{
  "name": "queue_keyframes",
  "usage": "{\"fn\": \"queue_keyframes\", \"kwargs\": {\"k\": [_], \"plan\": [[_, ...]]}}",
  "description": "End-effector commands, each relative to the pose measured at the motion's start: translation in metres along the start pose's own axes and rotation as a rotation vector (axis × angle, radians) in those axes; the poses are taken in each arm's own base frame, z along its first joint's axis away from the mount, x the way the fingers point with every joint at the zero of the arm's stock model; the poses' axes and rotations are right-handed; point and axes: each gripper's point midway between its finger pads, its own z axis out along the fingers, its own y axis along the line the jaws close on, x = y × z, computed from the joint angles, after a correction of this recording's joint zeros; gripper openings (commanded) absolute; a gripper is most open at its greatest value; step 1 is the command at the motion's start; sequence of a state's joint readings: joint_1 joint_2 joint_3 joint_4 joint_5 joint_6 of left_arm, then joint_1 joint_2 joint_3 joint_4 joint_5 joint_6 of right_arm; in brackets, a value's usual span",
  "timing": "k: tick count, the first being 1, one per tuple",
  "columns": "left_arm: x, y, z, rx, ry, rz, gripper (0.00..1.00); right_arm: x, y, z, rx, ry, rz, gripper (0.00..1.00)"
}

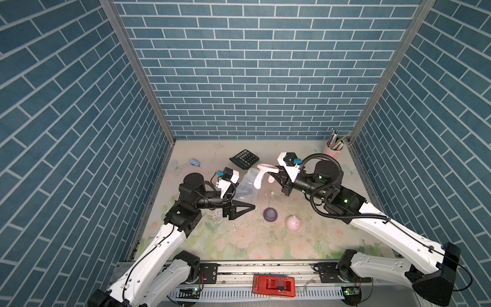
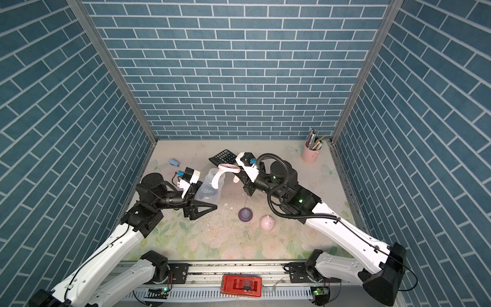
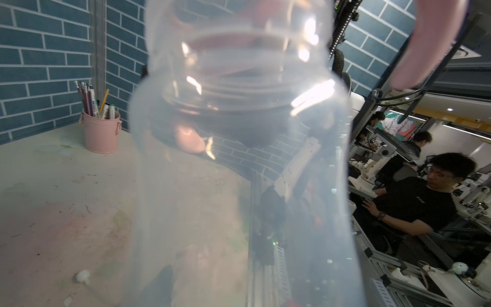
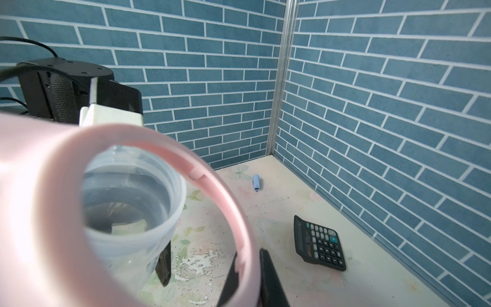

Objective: Assemble the baby bottles
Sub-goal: Put on the handle of the baby bottle.

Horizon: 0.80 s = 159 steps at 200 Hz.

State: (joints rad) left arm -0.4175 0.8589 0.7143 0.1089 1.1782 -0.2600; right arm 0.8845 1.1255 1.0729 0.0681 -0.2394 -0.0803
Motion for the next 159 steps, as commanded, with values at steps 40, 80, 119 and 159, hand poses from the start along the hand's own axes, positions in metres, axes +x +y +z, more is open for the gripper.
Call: {"fn": "queue_keyframes", "kwargs": {"k": [40, 80, 119, 159], "plan": [[-0.011, -0.013, 0.008, 0.095, 0.005, 0.03, 0.67, -0.007, 0.009, 0.017, -0.056, -0.098, -0.105, 0.0], [-0.013, -0.008, 0.012, 0.087, 0.001, 0.035, 0.66, -0.01, 0.018, 0.019, -0.068, -0.136, -0.142, 0.0], [-0.019, -0.007, 0.012, 0.069, -0.024, 0.057, 0.66, -0.008, 0.023, 0.016, -0.053, -0.161, -0.17, 0.0], [-0.02, -0.001, 0.013, 0.051, -0.029, 0.042, 0.65, -0.01, 0.028, 0.014, -0.039, -0.191, -0.195, 0.0]]}}
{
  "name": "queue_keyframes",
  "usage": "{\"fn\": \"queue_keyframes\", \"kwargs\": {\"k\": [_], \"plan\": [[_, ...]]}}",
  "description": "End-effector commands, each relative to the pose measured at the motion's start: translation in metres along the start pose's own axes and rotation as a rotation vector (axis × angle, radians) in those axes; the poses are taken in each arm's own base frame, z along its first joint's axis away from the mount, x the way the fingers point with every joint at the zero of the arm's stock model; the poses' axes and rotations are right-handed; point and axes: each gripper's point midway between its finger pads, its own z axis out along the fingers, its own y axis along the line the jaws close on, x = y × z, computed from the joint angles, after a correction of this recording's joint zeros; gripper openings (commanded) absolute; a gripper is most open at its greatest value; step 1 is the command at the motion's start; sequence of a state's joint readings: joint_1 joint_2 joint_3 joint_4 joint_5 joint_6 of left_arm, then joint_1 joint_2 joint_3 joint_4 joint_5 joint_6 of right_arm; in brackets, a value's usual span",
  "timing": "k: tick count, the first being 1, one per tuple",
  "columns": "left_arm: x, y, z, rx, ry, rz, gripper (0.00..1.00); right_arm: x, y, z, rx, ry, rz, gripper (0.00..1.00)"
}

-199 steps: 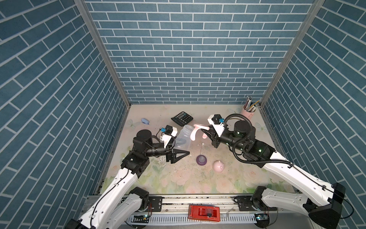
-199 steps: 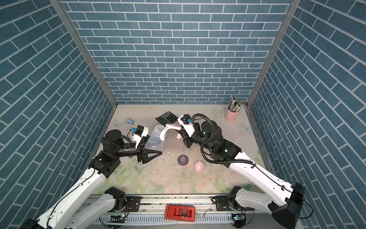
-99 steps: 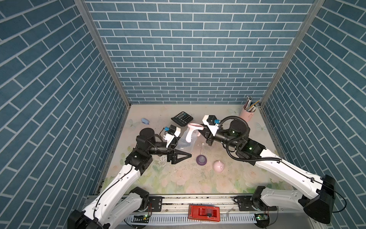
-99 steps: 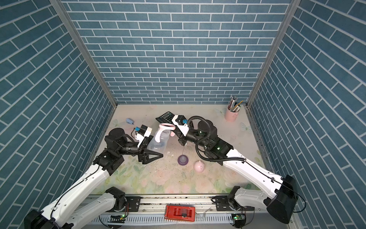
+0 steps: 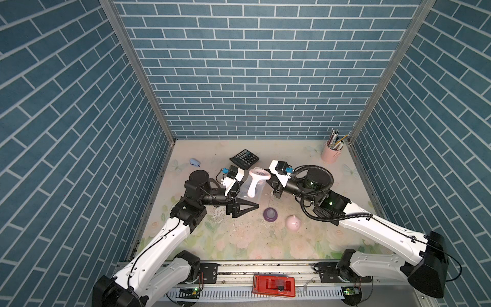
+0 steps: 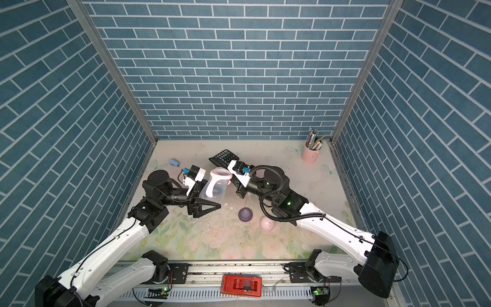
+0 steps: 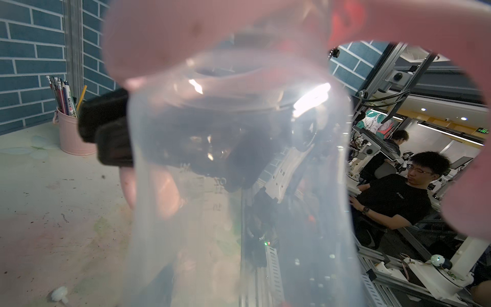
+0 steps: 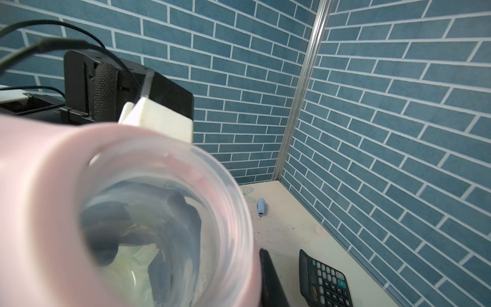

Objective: Assemble the baby bottles
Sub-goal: Put on the handle of the baby bottle.

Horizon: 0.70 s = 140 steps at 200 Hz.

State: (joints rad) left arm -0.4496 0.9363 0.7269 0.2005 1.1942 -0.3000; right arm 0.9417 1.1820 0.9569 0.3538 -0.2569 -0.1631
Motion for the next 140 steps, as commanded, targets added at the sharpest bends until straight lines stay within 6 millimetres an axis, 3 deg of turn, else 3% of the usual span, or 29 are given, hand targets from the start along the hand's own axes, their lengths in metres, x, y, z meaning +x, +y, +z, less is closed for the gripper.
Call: {"fn": "queue_keyframes", "kwargs": {"k": [1, 140], "plan": [[-0.018, -0.005, 0.001, 0.002, -0.034, 0.059, 0.65, -0.017, 0.003, -0.005, 0.015, -0.066, -0.087, 0.0], [-0.037, -0.006, 0.0, -0.005, -0.115, 0.071, 0.65, 0.002, 0.028, 0.009, 0.028, -0.037, -0.27, 0.0]]}}
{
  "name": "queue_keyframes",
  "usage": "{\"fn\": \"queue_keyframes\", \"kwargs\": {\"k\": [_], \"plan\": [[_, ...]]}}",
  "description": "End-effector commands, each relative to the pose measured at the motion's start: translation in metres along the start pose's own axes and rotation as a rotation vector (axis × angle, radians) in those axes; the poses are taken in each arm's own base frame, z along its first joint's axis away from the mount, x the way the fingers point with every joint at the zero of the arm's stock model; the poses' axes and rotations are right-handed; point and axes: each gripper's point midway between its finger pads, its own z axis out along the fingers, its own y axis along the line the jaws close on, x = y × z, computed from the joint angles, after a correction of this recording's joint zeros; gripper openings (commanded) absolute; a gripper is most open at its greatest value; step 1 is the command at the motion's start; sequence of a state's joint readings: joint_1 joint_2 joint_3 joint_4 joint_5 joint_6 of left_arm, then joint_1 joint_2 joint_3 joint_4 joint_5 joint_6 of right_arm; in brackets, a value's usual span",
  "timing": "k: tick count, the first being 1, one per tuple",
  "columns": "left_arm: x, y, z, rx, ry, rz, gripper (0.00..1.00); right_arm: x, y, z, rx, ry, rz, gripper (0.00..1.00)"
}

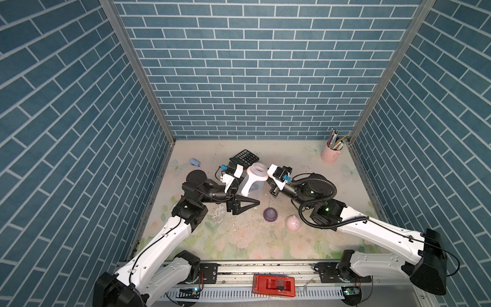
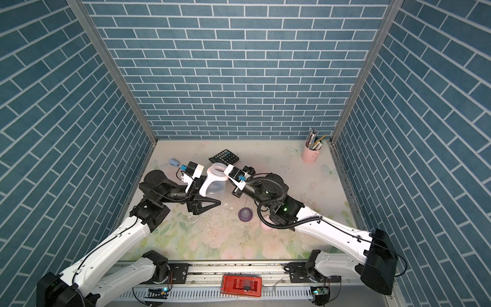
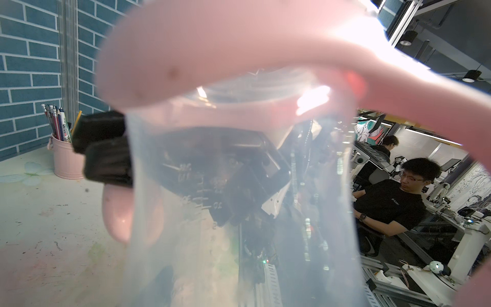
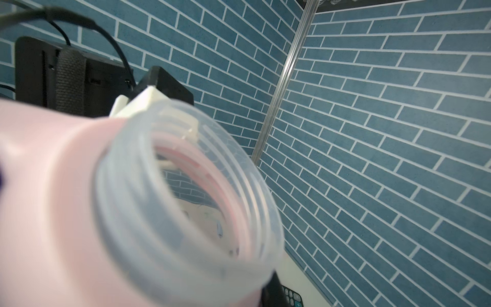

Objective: Assemble the baby bottles
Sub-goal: Put on the handle of the baby bottle.

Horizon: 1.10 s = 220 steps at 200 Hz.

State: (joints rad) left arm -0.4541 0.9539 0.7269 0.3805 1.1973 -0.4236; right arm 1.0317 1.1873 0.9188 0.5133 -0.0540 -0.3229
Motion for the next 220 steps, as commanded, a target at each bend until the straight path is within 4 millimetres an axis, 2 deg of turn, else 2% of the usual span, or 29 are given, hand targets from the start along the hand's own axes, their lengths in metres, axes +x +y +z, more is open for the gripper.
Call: {"fn": "queue_keyframes", "kwargs": {"k": [1, 38, 59, 135, 167, 193, 220], "plan": [[-0.016, 0.001, -0.001, -0.037, -0.054, 0.049, 0.65, 0.016, 0.033, 0.0, -0.121, 0.025, -0.099, 0.0], [-0.013, 0.009, -0.001, -0.073, -0.053, 0.056, 0.65, 0.016, 0.035, -0.005, -0.136, 0.04, -0.096, 0.0], [-0.01, 0.013, -0.001, -0.089, -0.047, 0.071, 0.65, 0.016, 0.035, -0.007, -0.141, 0.05, -0.09, 0.15], [-0.013, 0.014, -0.002, -0.116, -0.02, 0.159, 0.66, 0.016, 0.038, -0.014, -0.162, 0.073, -0.049, 0.58], [-0.016, 0.03, -0.006, -0.225, -0.035, 0.202, 0.66, 0.018, 0.034, -0.025, -0.146, 0.107, -0.017, 0.65], [-0.018, 0.051, -0.017, -0.384, -0.038, 0.242, 0.66, 0.026, 0.031, -0.043, -0.126, 0.169, 0.055, 0.7], [-0.019, 0.062, -0.027, -0.492, -0.054, 0.289, 0.66, 0.037, 0.028, -0.062, -0.093, 0.225, 0.149, 0.78]]}}
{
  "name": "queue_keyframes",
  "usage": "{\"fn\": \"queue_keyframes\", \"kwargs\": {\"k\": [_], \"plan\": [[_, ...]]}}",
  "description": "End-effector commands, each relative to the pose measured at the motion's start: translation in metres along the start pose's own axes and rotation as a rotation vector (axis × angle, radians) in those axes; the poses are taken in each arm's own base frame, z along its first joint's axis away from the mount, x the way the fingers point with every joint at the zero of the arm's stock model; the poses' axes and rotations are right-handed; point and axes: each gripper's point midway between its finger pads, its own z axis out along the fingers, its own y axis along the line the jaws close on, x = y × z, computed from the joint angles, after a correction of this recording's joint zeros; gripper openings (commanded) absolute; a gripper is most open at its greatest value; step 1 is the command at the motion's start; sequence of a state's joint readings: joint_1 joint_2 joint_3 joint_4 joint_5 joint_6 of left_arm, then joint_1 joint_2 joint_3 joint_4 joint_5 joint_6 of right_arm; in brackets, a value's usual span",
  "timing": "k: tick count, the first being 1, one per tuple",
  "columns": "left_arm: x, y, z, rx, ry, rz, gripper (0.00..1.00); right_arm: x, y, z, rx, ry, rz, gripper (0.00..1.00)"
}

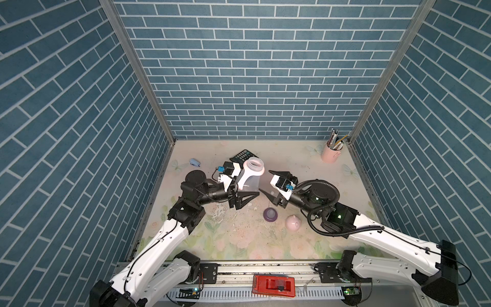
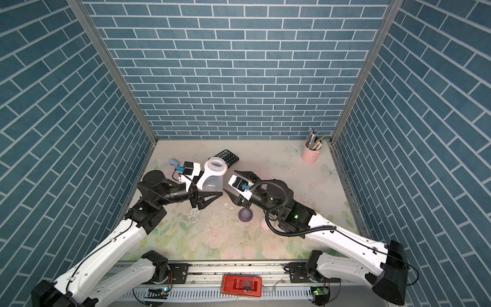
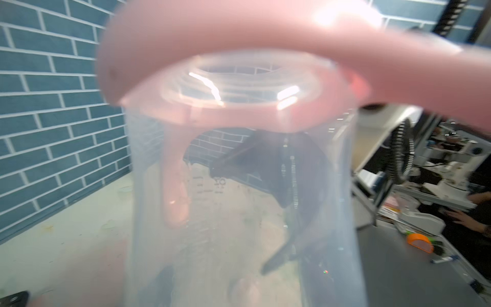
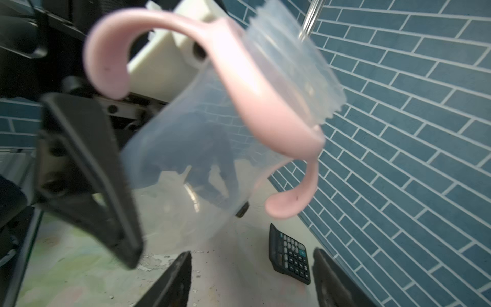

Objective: Assemble the baby bottles
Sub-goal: Put on the handle of the baby bottle, then pick up the nipple from the center of the board.

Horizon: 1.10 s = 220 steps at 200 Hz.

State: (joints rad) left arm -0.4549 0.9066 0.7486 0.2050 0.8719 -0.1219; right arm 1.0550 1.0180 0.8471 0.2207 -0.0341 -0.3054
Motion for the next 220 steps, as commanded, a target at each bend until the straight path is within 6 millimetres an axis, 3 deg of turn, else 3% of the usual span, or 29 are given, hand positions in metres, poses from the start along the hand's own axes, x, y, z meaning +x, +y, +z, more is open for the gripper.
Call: {"fn": "queue_keyframes", "kwargs": {"k": [1, 29, 37, 43, 67, 100, 167, 220], "plan": [[-0.006, 0.023, -0.007, -0.168, -0.021, 0.079, 0.66, 0.008, 0.009, -0.017, -0.031, 0.042, 0.124, 0.78], [-0.001, 0.043, -0.02, -0.323, -0.019, 0.121, 0.65, 0.036, -0.002, -0.033, 0.061, 0.182, 0.261, 0.87], [-0.004, 0.047, -0.026, -0.369, -0.03, 0.145, 0.65, 0.054, -0.007, -0.036, 0.11, 0.269, 0.276, 0.88], [0.008, 0.052, -0.029, -0.403, -0.015, 0.145, 0.65, 0.07, -0.01, -0.038, 0.144, 0.35, 0.281, 0.89], [0.015, 0.062, -0.046, -0.515, -0.026, 0.186, 0.65, 0.131, -0.013, -0.044, 0.215, 0.684, 0.304, 0.93], [0.021, 0.064, -0.063, -0.594, -0.04, 0.202, 0.64, 0.195, 0.006, -0.05, 0.188, 1.031, 0.342, 0.96], [0.02, 0.057, -0.077, -0.631, -0.066, 0.209, 0.63, 0.239, 0.05, -0.028, 0.066, 1.121, 0.553, 0.93], [0.022, 0.057, -0.076, -0.624, -0.056, 0.207, 0.62, 0.266, 0.052, -0.014, 0.175, 1.114, 0.648, 0.91]]}}
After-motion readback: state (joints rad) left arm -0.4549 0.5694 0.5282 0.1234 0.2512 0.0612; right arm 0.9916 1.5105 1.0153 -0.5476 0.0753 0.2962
